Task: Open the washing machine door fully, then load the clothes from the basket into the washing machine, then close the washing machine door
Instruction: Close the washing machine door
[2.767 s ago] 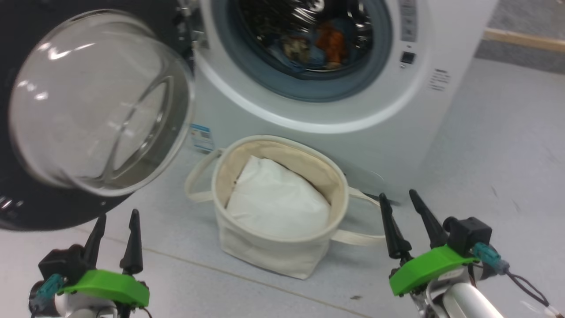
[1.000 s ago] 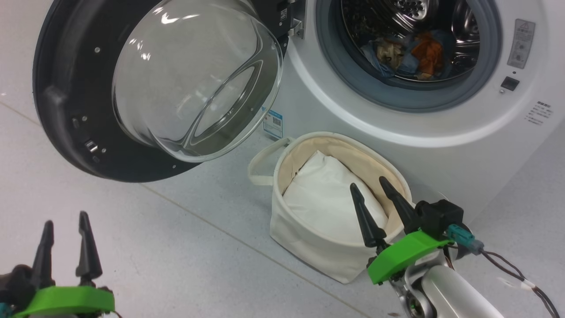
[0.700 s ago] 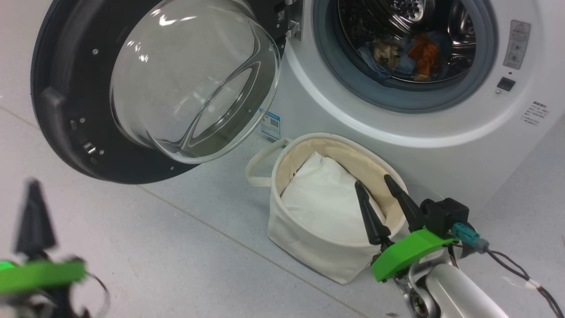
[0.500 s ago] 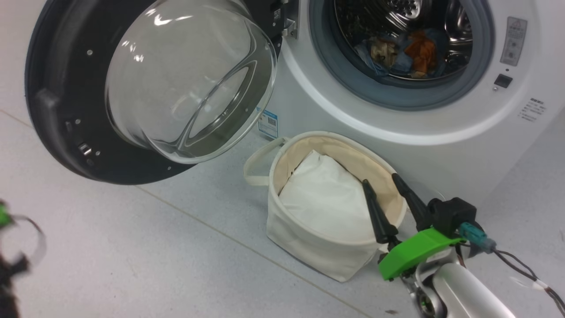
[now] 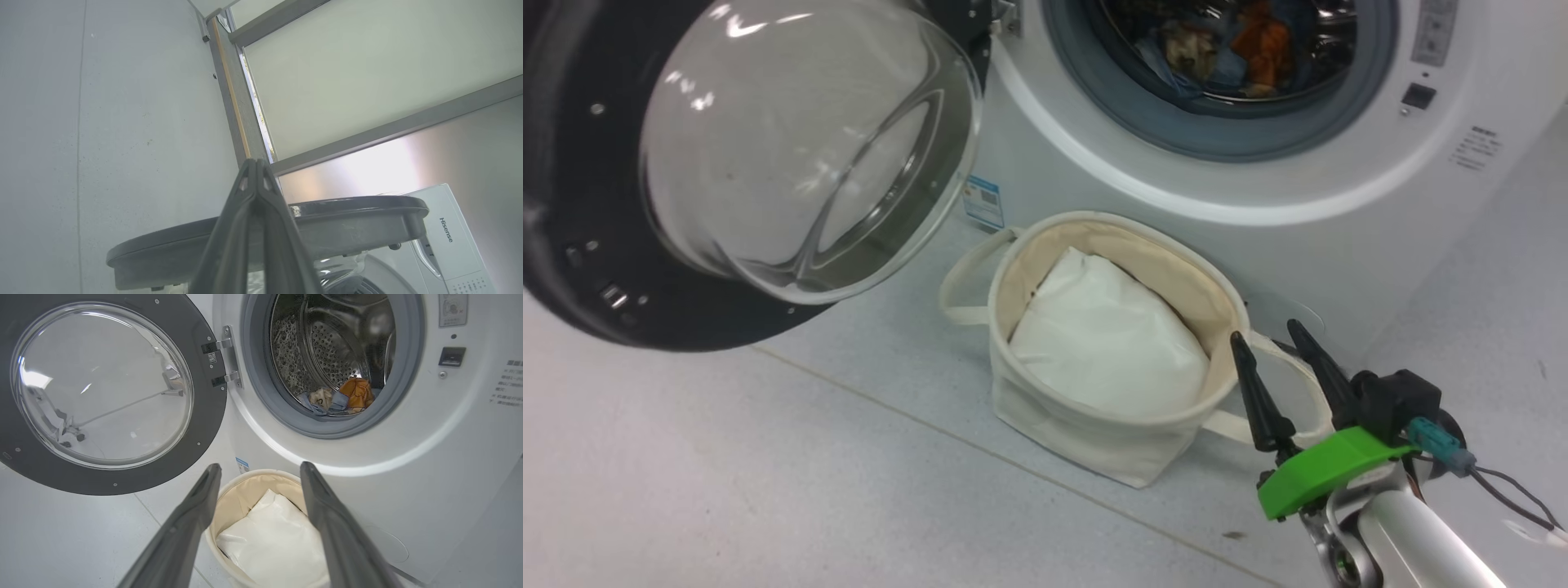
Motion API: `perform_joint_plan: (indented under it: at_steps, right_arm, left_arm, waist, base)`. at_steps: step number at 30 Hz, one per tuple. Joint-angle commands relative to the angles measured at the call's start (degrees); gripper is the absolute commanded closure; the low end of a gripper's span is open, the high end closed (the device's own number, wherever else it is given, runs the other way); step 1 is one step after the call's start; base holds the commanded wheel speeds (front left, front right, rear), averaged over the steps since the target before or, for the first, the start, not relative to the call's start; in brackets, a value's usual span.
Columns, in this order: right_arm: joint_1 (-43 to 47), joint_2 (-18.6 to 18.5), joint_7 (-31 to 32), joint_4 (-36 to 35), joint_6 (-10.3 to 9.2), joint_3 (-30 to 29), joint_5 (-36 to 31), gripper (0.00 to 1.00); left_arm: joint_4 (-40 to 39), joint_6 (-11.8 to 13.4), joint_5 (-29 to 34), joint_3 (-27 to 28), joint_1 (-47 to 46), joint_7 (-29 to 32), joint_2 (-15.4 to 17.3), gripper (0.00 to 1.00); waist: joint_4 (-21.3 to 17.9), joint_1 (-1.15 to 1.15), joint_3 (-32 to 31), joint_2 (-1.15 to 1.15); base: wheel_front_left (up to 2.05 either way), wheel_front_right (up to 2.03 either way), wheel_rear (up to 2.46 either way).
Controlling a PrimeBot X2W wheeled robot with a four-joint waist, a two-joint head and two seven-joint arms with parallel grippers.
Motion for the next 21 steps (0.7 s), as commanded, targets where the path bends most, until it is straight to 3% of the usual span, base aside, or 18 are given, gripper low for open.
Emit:
perform_joint_plan:
  at_steps: [1,9,17,21]
  right_arm:
    - [-1.0,-0.7,-0.7,-2.1,0.02,0.5,-0.5,0.0]
    - [-2.1,-1.6,-0.7,-2.6,0.02,0.6,-1.0,0.0]
    - [-2.8,-1.9,-0.7,-2.7,0.02,0.6,-1.3,0.0]
    - [-2.8,-1.9,-0.7,-2.6,0.02,0.4,-1.4,0.0]
  left_arm:
    - [-0.3,-0.9,-0.7,0.9,-2.8,1.7,4.3,1.0]
    - [8.7,-3.7,-1.9,1.2,-7.5,2.1,8.9,1.0]
    - [14.4,-4.9,-2.4,1.4,-11.2,0.1,10.7,1.0]
    - [17.7,-4.9,-2.5,0.4,-12.2,3.1,10.8,1.0]
  waist:
    - [-1.7,0.0,1.2,0.0]
    - [-5.2,0.0,3.3,0.0]
    - [-6.5,0.0,4.5,0.0]
    - [-6.2,0.0,4.9,0.0]
  base:
    - [0.0,0.0,0.0]
    - [0.0,0.0,0.0]
    - [0.0,0.0,0.0]
    - [0.0,0.0,0.0]
